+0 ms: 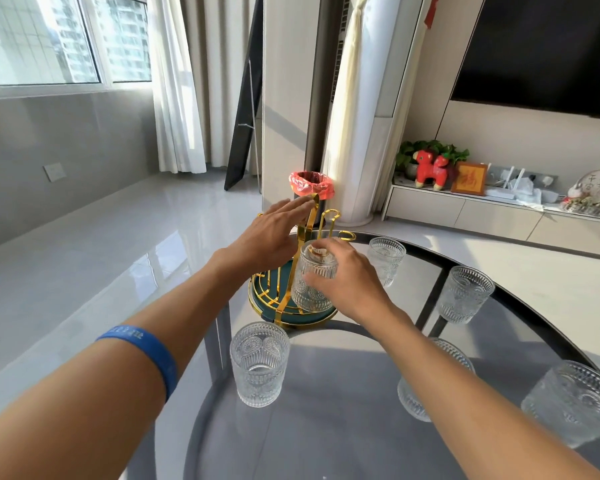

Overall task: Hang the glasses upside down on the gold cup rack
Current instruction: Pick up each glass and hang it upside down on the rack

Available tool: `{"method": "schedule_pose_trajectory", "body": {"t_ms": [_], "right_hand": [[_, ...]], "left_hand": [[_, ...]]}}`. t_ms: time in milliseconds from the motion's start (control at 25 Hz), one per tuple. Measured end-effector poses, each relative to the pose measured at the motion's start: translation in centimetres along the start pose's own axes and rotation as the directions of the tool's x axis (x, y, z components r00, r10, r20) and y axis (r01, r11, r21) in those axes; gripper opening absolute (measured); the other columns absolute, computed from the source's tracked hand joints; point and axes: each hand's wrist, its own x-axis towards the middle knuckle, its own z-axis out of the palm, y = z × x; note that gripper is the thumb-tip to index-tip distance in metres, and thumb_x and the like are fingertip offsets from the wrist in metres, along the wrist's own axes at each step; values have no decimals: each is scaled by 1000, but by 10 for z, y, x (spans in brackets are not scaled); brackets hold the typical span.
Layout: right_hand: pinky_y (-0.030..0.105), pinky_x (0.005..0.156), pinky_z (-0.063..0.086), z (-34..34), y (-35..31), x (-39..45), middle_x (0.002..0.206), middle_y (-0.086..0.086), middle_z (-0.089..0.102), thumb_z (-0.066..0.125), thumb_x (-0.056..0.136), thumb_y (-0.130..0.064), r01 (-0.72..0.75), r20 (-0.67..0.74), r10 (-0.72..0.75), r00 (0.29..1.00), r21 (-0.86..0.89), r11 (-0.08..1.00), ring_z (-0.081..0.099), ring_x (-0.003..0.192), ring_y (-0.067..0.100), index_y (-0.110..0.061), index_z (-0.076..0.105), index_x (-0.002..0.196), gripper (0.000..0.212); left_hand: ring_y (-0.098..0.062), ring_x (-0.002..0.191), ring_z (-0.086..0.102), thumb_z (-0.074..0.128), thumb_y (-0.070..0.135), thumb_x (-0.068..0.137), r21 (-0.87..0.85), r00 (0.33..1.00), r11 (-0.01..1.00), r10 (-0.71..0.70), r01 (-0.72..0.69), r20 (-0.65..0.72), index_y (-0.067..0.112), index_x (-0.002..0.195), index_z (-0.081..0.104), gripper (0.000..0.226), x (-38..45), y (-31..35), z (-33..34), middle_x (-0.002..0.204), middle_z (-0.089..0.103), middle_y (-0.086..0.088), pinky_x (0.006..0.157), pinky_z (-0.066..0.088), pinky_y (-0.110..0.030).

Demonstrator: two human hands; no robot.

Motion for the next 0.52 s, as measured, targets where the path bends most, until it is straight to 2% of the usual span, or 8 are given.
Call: {"method": "schedule_pose_trajectory", "body": {"t_ms": [80,120,200,240,320,400,480,520], "right_hand": [[36,95,38,0,-1,-12,154,0,34,69,82,-35,-23,42,23,999,16,1000,39,133,24,-33,45,135,58],[39,101,36,1,-1,-24,156,2,32,68,83,-33,-29,-2,30,1000,61,998,36,136,24,-33,45,136,57],[42,101,43,7,2,-55,140,3,51,64,83,-24,19,-250,25,968,171,985,48,126,24,-24,56,123,41],[45,94,49,13,5,-72,126,1,60,62,82,-17,45,-365,28,931,191,981,56,114,23,-21,61,113,31],[44,76,55,28,5,-102,102,-5,66,60,81,-7,11,-407,86,909,232,973,63,90,16,-21,64,97,21],[41,70,55,38,0,-121,91,-9,67,62,81,-6,-118,-276,213,937,323,939,63,78,11,-22,64,92,20],[39,72,55,43,-6,-134,89,-8,67,65,83,-15,-344,-42,386,922,371,862,63,75,13,-22,64,93,12],[38,70,56,41,-9,-138,92,-2,67,65,84,-24,-502,134,494,859,410,761,63,77,18,-22,62,96,12]], "left_hand": [[-30,143,31,54,7,89,-96,996,993,-68,62,-62,13,148,36,62,-19,7,-2,157,35,-10,115,31,-46],[-29,135,42,55,12,89,-136,986,987,-100,82,-133,14,142,44,54,-35,10,0,150,46,-11,108,38,-44],[-22,113,61,53,32,90,-156,968,985,-105,70,-227,22,125,61,37,-77,13,9,127,66,-2,93,51,-39],[-17,106,64,51,47,88,-135,979,988,-98,74,-180,27,120,63,39,-97,15,14,121,69,3,88,54,-37],[-16,117,58,45,75,77,-10,987,991,-132,133,92,34,132,52,68,-127,18,24,135,60,6,95,51,-42],[-22,130,46,54,77,69,187,934,973,-188,136,304,37,145,31,89,-139,19,32,149,44,6,100,44,-45],[-23,124,48,64,64,68,229,931,963,-207,140,300,36,145,30,88,-143,24,37,141,48,5,93,48,-41],[-22,119,50,66,62,67,218,947,965,-200,145,253,35,142,35,85,-144,27,38,135,51,6,90,50,-39]]}}
